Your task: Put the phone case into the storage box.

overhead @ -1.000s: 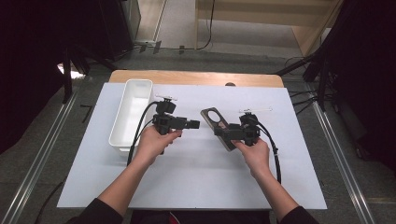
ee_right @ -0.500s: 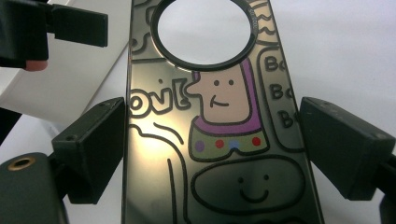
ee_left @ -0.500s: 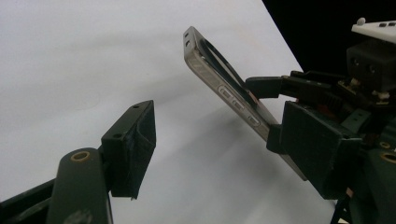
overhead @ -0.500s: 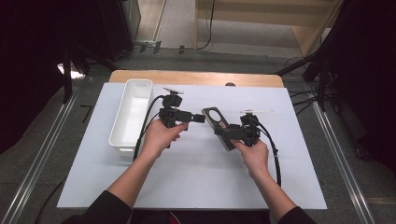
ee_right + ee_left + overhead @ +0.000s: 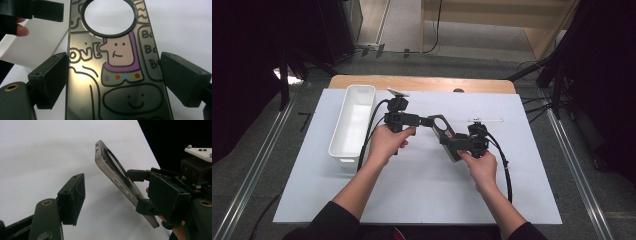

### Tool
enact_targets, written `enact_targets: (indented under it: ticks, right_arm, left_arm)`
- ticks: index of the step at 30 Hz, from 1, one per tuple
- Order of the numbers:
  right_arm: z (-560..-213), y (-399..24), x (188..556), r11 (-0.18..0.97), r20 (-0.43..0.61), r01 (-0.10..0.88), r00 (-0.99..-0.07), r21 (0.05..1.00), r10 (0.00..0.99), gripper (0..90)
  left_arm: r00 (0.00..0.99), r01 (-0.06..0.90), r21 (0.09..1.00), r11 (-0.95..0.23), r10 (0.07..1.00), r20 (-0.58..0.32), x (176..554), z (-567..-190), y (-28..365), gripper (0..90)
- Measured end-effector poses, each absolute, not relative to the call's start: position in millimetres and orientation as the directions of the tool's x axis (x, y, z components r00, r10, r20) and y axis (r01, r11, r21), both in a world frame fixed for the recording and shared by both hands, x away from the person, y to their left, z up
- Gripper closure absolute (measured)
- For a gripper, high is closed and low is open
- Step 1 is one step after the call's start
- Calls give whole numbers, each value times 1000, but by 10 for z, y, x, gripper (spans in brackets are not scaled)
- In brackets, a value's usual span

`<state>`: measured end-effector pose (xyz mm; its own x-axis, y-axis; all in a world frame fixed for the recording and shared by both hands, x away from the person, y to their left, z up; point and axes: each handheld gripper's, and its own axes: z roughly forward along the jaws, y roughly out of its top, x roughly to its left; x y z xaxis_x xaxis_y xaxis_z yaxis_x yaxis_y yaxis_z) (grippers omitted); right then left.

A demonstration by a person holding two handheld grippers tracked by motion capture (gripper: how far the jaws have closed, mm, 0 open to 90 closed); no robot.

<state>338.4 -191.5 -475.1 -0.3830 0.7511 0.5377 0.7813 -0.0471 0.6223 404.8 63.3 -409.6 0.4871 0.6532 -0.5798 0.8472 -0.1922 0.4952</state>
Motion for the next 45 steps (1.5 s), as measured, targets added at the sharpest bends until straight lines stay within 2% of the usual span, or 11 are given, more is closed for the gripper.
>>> enact_targets:
  ticks: [11,25,27,45]
  right_arm:
    - [-4765,-1882,3366,-67,551,777,-380,626,743,99]
    - [-4772,-1849,3355,-91,559,767,-375,635,739,99]
    - [-4779,-1842,3356,-102,568,768,-372,633,734,99]
    - [-4800,-1818,3377,-158,601,761,-348,629,720,100]
  left_arm:
    - [460,861,478,-174,666,-587,4100,-4079,579,313]
    - [442,862,478,-169,712,-546,4166,-4100,519,324]
    - [436,863,480,-161,716,-545,4176,-4099,518,347]
    - [392,890,439,-123,698,-599,4266,-4111,466,368]
